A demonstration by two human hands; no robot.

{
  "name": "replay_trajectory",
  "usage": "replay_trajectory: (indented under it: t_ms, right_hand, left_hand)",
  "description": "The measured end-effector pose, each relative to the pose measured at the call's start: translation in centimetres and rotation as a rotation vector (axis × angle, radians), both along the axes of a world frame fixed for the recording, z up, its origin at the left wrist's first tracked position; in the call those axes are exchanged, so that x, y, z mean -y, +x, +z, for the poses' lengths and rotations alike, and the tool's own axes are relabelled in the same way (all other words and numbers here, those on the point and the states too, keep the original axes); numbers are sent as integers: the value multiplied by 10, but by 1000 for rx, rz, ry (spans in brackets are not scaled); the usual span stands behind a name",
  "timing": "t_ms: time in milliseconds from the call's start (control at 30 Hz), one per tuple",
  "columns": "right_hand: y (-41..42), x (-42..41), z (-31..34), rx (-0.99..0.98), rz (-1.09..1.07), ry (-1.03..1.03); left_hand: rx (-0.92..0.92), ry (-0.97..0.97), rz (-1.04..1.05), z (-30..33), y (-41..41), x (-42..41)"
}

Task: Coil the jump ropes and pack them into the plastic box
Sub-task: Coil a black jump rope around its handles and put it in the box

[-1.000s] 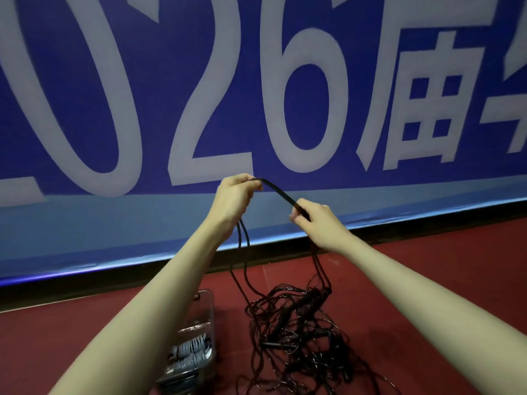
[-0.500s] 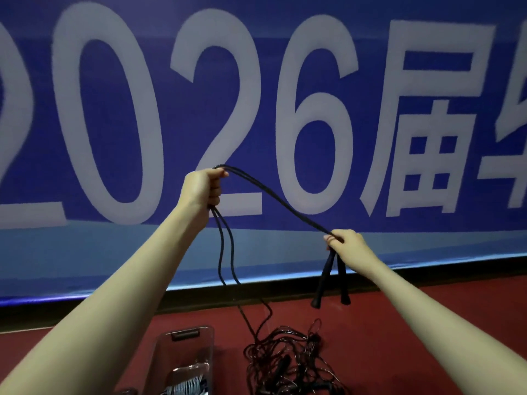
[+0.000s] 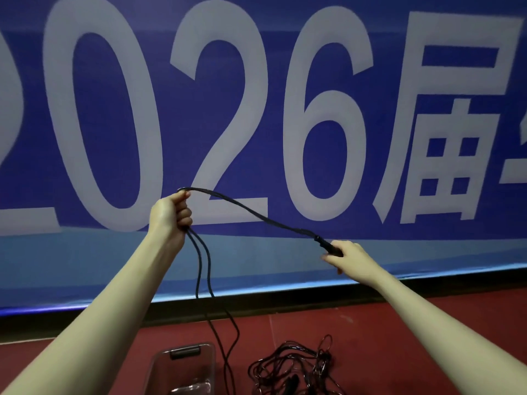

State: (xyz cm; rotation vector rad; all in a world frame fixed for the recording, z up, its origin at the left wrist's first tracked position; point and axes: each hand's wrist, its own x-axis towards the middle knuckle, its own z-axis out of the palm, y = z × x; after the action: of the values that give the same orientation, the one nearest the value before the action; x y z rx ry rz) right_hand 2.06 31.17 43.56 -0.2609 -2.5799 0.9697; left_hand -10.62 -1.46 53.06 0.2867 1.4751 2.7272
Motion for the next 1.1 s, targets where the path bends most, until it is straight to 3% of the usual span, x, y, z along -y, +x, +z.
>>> replay_trajectory:
  t_ms: [267,433,533,700,833,1100]
  right_hand:
    - [-18,-7,2,67,-95,-99]
    - [-22,0,12,-42,-98,-215]
    - [-20,12,21,-70,-95,-334]
    - [-15,28,36,-82,-142,-299]
    - [-10,37,46,-111,-167,-244]
    - [-6,67,55,-54,-35,-102]
  left_hand:
    - [-119,-295,97,-32,-27,-4]
    - [-220,-687,136,-66,-31,-12]
    - [-239,-927,91,-100,-34,-15]
    - [-365,-1214,-101,-132,-31,-23]
    - [-458,-1161,-188,-122,-22,-42]
    - [-719,-672,-136,-44,42,-95]
